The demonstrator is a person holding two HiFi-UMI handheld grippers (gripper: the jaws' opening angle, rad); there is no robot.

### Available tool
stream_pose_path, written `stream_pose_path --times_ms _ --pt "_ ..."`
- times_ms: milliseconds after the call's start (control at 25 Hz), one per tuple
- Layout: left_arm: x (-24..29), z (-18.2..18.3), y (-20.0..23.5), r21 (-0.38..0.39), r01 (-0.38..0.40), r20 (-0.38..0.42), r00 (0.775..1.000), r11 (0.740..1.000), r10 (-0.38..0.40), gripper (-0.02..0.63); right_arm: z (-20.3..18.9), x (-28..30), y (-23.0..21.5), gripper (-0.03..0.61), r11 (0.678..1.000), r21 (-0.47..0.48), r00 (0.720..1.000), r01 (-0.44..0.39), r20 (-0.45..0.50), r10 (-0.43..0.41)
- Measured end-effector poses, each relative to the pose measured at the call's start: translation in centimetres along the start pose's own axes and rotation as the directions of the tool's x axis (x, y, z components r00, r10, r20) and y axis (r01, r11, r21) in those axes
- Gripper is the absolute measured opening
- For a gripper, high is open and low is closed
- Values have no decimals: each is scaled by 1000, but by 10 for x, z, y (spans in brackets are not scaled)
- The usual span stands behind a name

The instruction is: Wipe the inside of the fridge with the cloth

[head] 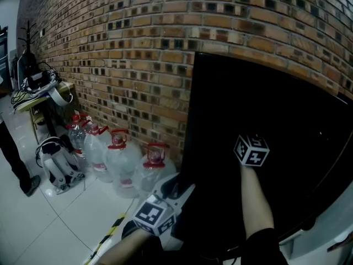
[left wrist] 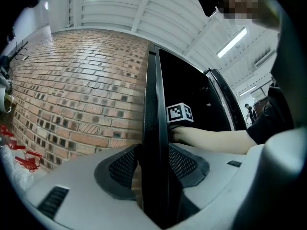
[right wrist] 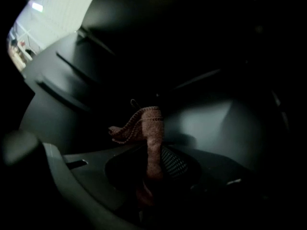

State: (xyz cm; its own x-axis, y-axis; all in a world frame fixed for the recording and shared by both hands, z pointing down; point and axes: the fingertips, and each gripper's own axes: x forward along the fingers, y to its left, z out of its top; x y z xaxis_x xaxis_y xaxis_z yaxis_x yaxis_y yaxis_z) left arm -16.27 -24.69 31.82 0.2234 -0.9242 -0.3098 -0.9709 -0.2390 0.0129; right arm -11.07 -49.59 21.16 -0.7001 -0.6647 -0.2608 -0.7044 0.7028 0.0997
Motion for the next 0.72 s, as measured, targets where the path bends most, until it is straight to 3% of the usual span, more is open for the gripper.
stream_pose_path --times_ms 160,280,360,520,720 --pt "-3 -2 1 15 -13 0 1000 1000 13 201 19 -42 17 74 999 18 998 -44 44 44" --pt "-5 -5 -4 49 -16 -25 1000 999 18 209 27 -76 44 74 992 16 991 -122 59 121" --pt "-6 -13 -8 67 -12 -49 999 998 15 264 28 -97 66 74 981 3 979 -195 62 195" --pt "-6 -35 -13 77 -14 -93 995 997 21 301 27 -135 114 74 941 -7 938 -339 72 339" --pt "-5 -40 -10 76 -31 -101 994 997 39 301 23 -160 164 74 868 -1 865 -497 71 496"
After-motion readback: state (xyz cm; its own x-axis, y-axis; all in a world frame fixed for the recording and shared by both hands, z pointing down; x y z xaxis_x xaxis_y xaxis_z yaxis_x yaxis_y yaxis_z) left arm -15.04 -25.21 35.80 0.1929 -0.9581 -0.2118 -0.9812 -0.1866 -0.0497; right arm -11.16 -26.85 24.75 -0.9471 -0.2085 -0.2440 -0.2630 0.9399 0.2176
